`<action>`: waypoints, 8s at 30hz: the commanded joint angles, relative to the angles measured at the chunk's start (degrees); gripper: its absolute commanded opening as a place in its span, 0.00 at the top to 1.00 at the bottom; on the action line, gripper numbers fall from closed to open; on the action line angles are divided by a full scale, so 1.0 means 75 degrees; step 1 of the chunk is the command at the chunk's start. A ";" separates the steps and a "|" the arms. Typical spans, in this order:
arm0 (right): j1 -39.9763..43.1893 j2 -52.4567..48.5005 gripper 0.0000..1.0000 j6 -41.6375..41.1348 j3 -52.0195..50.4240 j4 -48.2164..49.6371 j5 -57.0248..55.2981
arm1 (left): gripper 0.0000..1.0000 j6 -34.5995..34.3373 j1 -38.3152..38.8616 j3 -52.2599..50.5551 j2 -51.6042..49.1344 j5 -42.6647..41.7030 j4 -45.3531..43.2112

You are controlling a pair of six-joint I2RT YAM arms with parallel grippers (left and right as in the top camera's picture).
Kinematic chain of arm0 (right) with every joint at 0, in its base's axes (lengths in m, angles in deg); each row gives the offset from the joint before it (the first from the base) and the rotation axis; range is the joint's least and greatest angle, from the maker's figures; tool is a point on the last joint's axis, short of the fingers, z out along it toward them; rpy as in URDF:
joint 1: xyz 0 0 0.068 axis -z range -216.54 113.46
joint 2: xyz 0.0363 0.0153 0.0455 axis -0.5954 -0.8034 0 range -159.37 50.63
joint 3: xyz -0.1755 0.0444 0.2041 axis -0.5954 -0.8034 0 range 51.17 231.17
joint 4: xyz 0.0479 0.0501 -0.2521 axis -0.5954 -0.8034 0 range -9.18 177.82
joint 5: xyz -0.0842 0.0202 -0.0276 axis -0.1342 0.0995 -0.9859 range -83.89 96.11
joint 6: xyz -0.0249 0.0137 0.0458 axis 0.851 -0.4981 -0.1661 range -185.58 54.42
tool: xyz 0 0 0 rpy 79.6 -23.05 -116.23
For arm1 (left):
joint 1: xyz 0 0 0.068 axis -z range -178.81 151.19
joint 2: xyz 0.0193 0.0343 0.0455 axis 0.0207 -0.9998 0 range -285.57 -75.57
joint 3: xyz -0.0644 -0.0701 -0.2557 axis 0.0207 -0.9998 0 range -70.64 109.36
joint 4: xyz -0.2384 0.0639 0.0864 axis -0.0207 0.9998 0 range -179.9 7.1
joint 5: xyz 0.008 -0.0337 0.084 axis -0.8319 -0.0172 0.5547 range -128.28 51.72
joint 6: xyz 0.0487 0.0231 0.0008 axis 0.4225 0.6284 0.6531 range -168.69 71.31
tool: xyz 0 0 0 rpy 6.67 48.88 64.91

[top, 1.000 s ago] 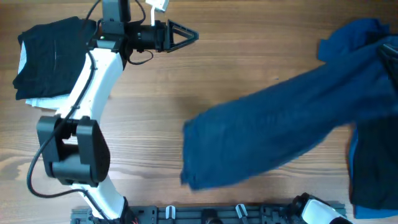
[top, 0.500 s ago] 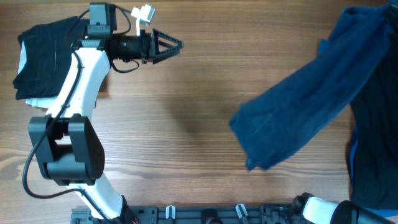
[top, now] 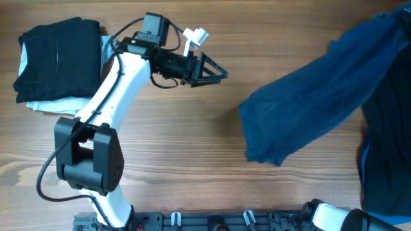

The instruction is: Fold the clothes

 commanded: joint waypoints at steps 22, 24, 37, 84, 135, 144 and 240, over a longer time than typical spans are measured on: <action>-0.0017 0.0064 0.96 0.0300 0.0064 -0.0286 -0.1037 | 0.30 0.0012 -0.0254 0.0000 -0.1390 -0.1775 0.1306; -0.0017 0.0064 0.96 0.0323 0.0064 -0.0373 -0.1049 | 0.27 0.0015 -0.0207 0.0000 -0.1390 -0.1795 0.1306; -0.0017 0.0227 0.96 0.0318 0.0064 -0.0478 -0.0755 | 0.26 -0.2294 0.0475 0.0000 -0.1443 -0.1448 -0.1332; -0.0017 0.0373 0.96 0.0918 0.0064 -0.0766 -0.0035 | 0.18 -0.0490 0.0431 -0.0108 -0.1553 -0.1807 0.1632; -0.0017 0.0373 0.95 0.0921 0.0064 -0.0941 -0.0198 | 0.27 0.0804 0.1399 0.0038 -0.0889 -0.1142 0.3404; -0.0017 0.0373 0.96 0.0915 0.0064 -0.0944 -0.0198 | 0.32 0.0810 0.1413 0.0035 -0.0895 -0.1113 0.3523; -0.3946 -0.8416 0.85 0.1562 -0.0073 -0.2098 -0.8148 | 0.00 -0.1594 -0.1504 0.3771 -0.3045 0.6598 -0.2981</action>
